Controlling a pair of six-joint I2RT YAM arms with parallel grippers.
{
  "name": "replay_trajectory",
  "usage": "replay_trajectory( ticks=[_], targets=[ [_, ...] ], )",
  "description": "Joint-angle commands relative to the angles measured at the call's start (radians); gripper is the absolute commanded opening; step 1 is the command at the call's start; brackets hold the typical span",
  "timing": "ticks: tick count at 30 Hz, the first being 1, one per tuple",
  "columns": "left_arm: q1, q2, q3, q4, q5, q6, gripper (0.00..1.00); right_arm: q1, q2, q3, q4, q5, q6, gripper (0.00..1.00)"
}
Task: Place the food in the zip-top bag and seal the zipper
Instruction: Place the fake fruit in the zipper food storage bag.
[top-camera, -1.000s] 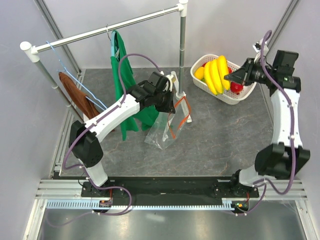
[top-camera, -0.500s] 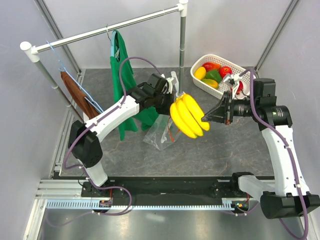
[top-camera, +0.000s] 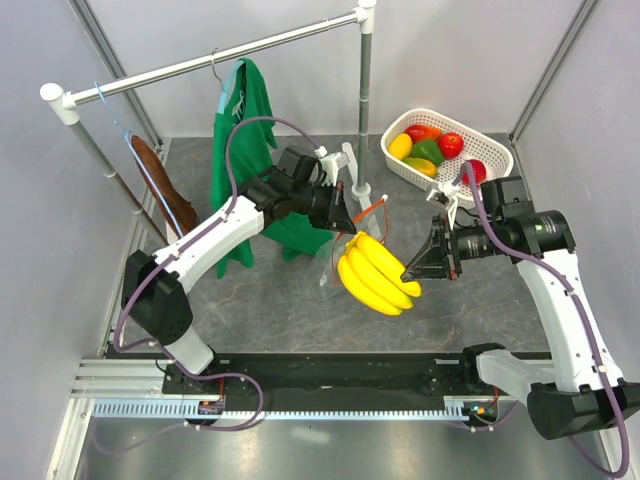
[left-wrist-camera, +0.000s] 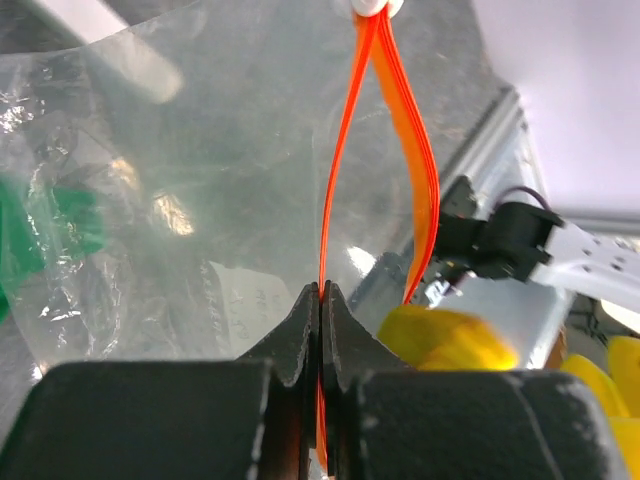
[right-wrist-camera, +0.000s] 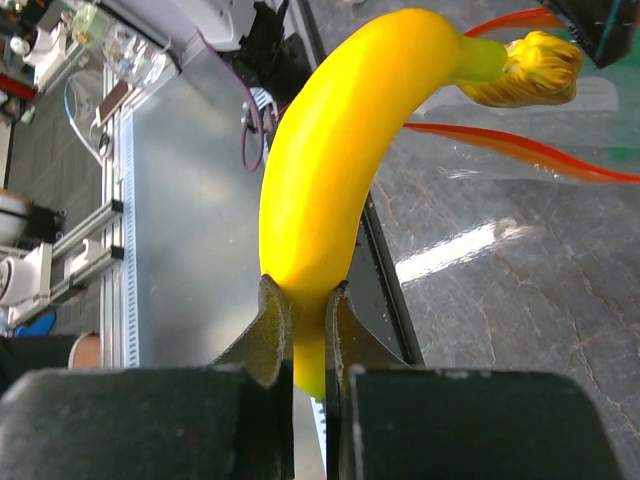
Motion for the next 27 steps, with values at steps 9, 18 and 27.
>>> replay_trajectory(
  ticks=[9, 18, 27],
  targets=[
    [0.002, -0.047, -0.023, 0.077, 0.171, 0.061, 0.02, 0.079, 0.153, 0.042, -0.092, 0.074, -0.1, 0.0],
    [0.0, -0.082, -0.064, 0.094, 0.151, 0.087, 0.02, 0.042, 0.206, 0.031, 0.041, 0.064, 0.224, 0.0],
    [0.0, -0.061, -0.044, 0.108, 0.186, -0.028, 0.02, 0.048, 0.169, -0.062, 0.547, 0.182, 0.734, 0.0]
  ],
)
